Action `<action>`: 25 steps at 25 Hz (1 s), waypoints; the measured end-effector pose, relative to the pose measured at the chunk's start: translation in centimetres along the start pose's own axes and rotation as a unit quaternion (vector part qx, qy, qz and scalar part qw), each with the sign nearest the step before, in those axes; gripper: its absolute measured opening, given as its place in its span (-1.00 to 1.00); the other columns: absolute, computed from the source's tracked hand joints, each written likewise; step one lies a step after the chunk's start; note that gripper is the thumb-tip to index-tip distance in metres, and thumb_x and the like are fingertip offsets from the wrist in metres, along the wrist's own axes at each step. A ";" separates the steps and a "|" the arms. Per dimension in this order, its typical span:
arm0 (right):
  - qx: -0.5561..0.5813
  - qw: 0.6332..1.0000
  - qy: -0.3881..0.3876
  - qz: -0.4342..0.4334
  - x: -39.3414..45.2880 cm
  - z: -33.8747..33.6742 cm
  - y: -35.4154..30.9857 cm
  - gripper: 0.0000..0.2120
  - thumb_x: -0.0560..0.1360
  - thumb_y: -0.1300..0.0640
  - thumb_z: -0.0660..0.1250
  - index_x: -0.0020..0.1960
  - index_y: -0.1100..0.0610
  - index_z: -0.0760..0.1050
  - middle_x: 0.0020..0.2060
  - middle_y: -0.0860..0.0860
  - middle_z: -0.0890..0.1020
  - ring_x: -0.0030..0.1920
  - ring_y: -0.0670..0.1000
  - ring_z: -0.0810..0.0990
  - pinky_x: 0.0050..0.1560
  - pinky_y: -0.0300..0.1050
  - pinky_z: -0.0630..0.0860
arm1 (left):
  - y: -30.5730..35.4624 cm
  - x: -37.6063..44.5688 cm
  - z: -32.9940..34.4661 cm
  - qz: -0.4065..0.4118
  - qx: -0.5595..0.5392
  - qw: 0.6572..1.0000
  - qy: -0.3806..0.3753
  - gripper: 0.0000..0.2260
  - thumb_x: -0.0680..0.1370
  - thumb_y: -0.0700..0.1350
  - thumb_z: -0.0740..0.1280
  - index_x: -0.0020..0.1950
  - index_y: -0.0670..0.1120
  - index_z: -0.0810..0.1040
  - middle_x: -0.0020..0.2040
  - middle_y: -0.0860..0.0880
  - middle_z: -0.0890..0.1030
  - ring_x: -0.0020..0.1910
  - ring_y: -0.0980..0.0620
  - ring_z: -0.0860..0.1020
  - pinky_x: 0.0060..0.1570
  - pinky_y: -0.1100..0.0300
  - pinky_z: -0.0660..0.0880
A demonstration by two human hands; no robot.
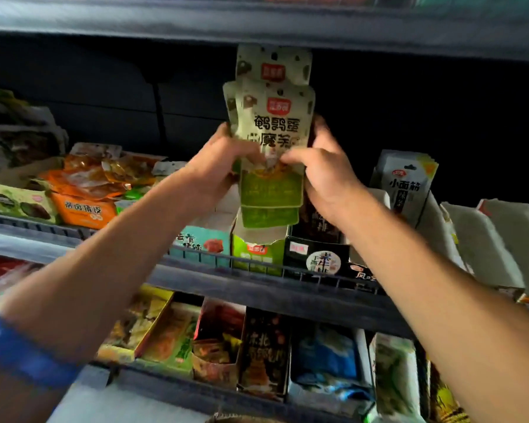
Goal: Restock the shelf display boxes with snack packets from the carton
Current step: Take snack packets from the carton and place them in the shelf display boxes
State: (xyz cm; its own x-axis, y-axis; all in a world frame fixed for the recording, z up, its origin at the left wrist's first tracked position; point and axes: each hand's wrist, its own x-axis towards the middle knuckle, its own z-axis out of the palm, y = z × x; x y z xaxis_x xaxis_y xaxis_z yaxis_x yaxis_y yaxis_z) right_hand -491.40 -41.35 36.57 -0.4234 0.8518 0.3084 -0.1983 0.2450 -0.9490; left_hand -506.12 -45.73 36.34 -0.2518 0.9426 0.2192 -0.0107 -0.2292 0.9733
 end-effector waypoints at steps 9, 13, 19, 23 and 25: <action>-0.174 0.982 0.045 0.059 6.5 -1.7 5.1 -0.17 0.36 0.30 0.40 0.54 -0.05 0.18 0.33 0.06 0.53 0.33 0.07 0.47 0.38 0.07 0.40 | -6.5 8.4 -0.4 0.046 0.117 0.992 0.011 -0.38 0.21 -0.36 0.48 0.23 -0.04 0.45 0.05 0.02 0.66 0.09 0.05 0.63 0.04 0.15 0.60; -0.259 0.963 0.064 0.039 7.6 -2.2 5.2 -0.16 0.44 0.28 0.39 0.60 0.01 0.05 0.37 0.05 0.47 0.33 0.06 0.46 0.33 0.03 0.46 | -6.3 9.5 -0.2 0.017 0.233 0.972 0.030 -0.50 0.36 -0.35 0.50 0.26 -0.09 0.52 0.01 0.06 0.66 -0.02 0.17 0.60 -0.11 0.35 0.56; -0.477 0.878 0.011 0.028 7.8 -2.5 4.8 -0.12 0.53 0.08 0.40 0.62 0.03 -0.13 0.53 0.06 0.26 0.39 0.10 0.40 0.22 -0.06 0.45 | -6.3 9.4 -0.9 0.021 0.263 0.964 0.026 -0.48 0.37 -0.35 0.49 0.30 -0.10 0.48 0.03 0.06 0.65 0.00 0.18 0.58 -0.24 0.41 0.46; -0.541 0.839 -0.028 0.056 7.8 -2.7 5.3 -0.28 0.51 0.18 0.42 0.54 0.14 0.12 0.40 0.10 0.37 0.17 0.05 0.45 0.04 -0.10 0.44 | -6.9 9.2 -0.8 0.021 0.287 0.957 0.046 -0.31 0.31 -0.34 0.54 0.37 -0.07 0.34 0.13 0.01 0.58 0.11 0.06 0.56 -0.14 0.30 0.48; -0.544 0.836 -0.034 0.056 7.9 -2.9 6.0 -0.32 0.50 0.20 0.45 0.51 0.16 0.18 0.38 0.09 0.40 0.24 0.07 0.47 0.08 -0.12 0.44 | -7.5 8.8 -0.7 0.027 0.316 0.947 0.057 -0.26 0.31 -0.31 0.55 0.39 -0.07 0.29 0.15 0.02 0.54 0.14 0.04 0.51 -0.10 0.28 0.46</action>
State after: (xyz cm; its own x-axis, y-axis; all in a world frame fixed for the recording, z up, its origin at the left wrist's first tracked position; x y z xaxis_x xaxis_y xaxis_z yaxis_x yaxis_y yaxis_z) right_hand -493.35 -31.81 33.09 -0.4423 0.8783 0.1814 0.7526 0.4735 -0.4577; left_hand -508.95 -35.86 30.95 -0.3386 0.8933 0.2955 0.5773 -0.0507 0.8150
